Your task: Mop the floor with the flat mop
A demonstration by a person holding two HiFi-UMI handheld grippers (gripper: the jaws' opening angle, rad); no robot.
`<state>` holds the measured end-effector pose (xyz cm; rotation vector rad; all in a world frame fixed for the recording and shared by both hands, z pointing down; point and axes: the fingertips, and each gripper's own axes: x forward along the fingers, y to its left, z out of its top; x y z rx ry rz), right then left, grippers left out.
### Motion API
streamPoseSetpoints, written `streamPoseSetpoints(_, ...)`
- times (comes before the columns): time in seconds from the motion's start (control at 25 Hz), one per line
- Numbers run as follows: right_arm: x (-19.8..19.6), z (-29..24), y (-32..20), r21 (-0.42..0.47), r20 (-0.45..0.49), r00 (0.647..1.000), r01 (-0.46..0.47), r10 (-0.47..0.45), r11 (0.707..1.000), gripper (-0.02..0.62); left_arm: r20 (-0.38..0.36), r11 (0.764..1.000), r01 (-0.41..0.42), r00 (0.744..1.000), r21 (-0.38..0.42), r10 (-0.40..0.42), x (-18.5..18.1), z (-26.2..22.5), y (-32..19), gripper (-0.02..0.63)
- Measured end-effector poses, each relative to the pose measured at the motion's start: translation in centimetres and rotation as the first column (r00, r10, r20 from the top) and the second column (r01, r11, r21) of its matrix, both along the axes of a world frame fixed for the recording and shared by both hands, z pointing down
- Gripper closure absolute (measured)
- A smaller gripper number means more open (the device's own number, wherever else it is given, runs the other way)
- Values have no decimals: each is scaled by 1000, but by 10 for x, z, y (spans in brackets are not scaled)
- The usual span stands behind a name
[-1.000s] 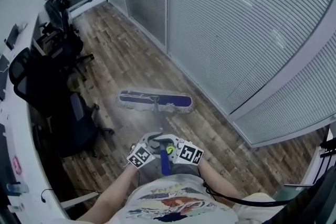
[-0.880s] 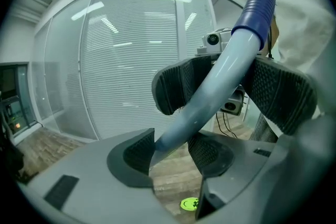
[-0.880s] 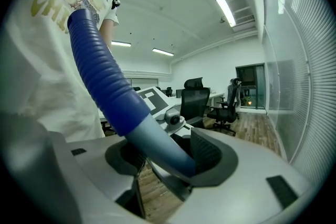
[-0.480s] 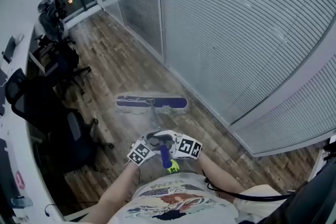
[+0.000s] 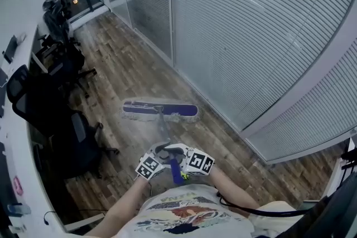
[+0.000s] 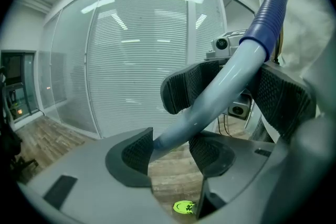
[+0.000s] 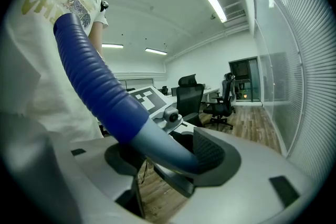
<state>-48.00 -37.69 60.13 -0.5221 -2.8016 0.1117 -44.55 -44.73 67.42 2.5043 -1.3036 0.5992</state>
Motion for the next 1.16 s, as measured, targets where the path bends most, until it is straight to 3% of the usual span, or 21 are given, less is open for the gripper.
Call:
streamPoseSetpoints(0.28,8,-1,95,18,0,1000,-3,3,1000,364,-32,1000,3,999,-2,-3,8,2,95,416)
streamPoseSetpoints(0.6,39,-11,207,29,-14,1000,-18,19,999,365,-71,1000,3,997,10,-2,41,-8,206,413)
streamPoseSetpoints(0.84,26,4,295,43,-28,999,-31,32,999,365,-98,1000,-2,995,18,4,30,2,294,410)
streamPoseSetpoints(1.16,69,-14,338,43,-30,999,-32,34,999,365,-85,999,-20,996,30,22,75,-13,335,411)
